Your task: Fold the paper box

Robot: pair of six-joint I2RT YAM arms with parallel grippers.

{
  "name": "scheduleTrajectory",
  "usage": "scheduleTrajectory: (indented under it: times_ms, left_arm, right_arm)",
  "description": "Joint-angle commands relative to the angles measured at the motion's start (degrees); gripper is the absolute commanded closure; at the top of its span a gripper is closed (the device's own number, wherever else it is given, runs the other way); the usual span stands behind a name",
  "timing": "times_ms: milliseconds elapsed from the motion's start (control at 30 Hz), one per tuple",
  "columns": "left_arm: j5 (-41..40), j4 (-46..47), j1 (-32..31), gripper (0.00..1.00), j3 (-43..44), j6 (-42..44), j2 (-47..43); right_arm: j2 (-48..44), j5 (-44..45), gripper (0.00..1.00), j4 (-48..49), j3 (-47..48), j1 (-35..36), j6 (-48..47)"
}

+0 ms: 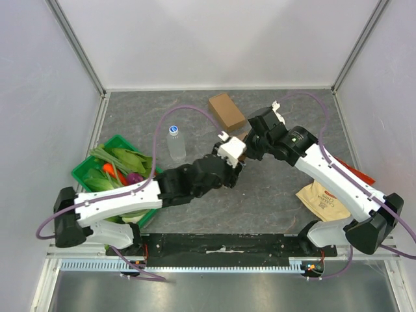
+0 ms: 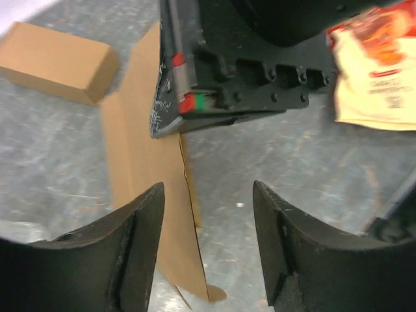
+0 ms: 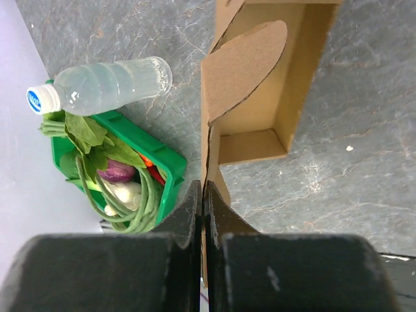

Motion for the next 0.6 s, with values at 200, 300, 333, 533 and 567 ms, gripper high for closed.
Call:
scheduleTrajectory:
  times_ms: [200,300,333,533,567]
  left_arm:
    - [-21.23,2.48,-5.3,0.58,4.73,16.8,8.23]
    - [-21.94,3.62,-5.3,0.75,4.47,18.2,8.85]
    - [-21.16,3.8,-5.3,0.8,4.21,18.74,8.76]
    - [-4.68,0.38,-0.22,0.98,1.93,15.41,3.76]
    - [-1.84,0.29,1.11,0.98,1.05,14.44,2.71]
  right_arm:
    - [-4.81,2.91,1.0,0.6,-0.93,-0.41,13.62]
    - [-5.69,2.38,1.0,0.6,-1.28,-0.41,14.06]
    - [-5.95,2.56,0.97,0.51,-1.97,-0.41,13.88]
    - [-15.69,5.62,0.18,6.3,-8.55,-5.59,-10.17]
    - [-20.06,5.55,0.03,9.79,-10.31,-6.9,-13.77]
